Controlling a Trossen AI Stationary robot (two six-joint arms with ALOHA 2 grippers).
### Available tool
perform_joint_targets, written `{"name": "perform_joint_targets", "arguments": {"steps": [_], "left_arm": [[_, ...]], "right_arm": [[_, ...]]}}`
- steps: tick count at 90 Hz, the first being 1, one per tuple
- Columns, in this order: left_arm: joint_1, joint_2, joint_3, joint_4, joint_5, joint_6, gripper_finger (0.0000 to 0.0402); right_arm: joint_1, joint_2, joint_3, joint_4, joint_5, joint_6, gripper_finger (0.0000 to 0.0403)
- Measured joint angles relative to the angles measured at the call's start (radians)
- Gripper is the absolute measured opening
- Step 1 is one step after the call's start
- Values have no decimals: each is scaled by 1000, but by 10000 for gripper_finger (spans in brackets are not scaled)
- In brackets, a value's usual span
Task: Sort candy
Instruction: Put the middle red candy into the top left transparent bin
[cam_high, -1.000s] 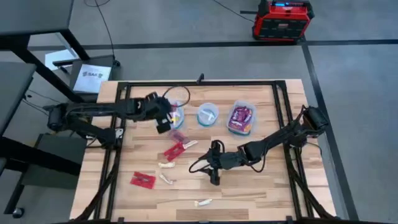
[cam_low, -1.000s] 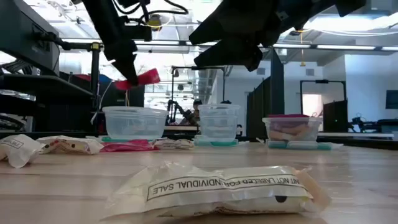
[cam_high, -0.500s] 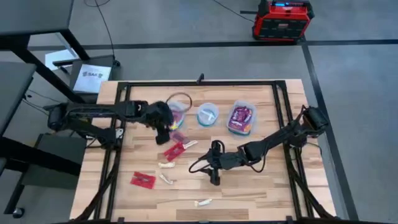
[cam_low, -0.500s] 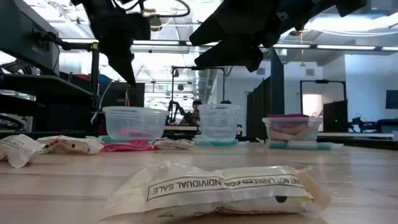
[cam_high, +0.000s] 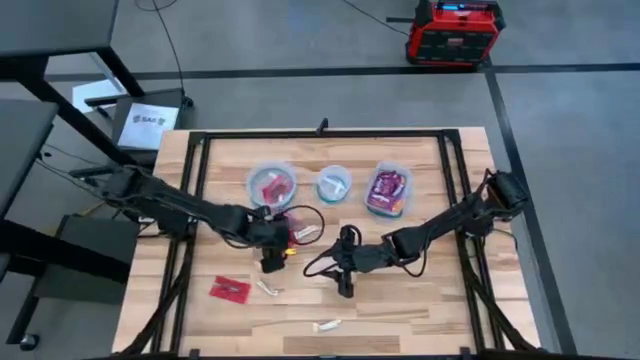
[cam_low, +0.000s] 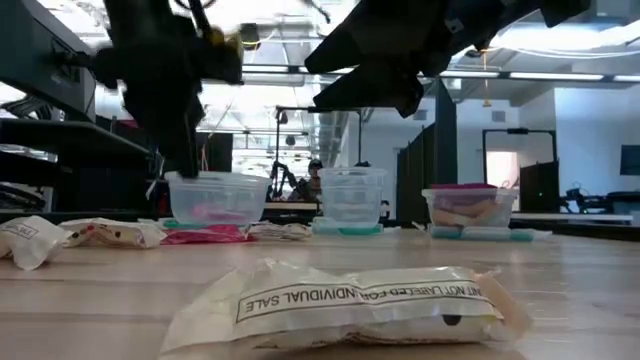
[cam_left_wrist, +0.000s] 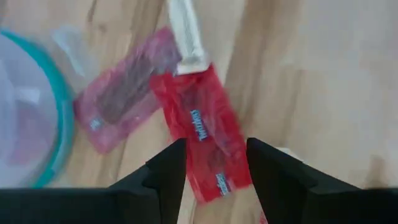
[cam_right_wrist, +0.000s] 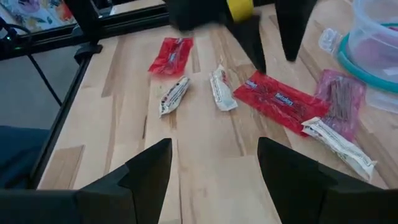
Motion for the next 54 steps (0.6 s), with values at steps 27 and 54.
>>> {"name": "perform_joint_targets", "arguments": {"steps": [27, 54], "left_arm": [[13, 181, 4, 74, 15, -17, 151], [19, 175, 19, 34, 85, 24, 17]], "right_arm": [[5, 0, 0, -3, -1, 2, 226], [6, 0, 0, -5, -5, 0, 226]]}}
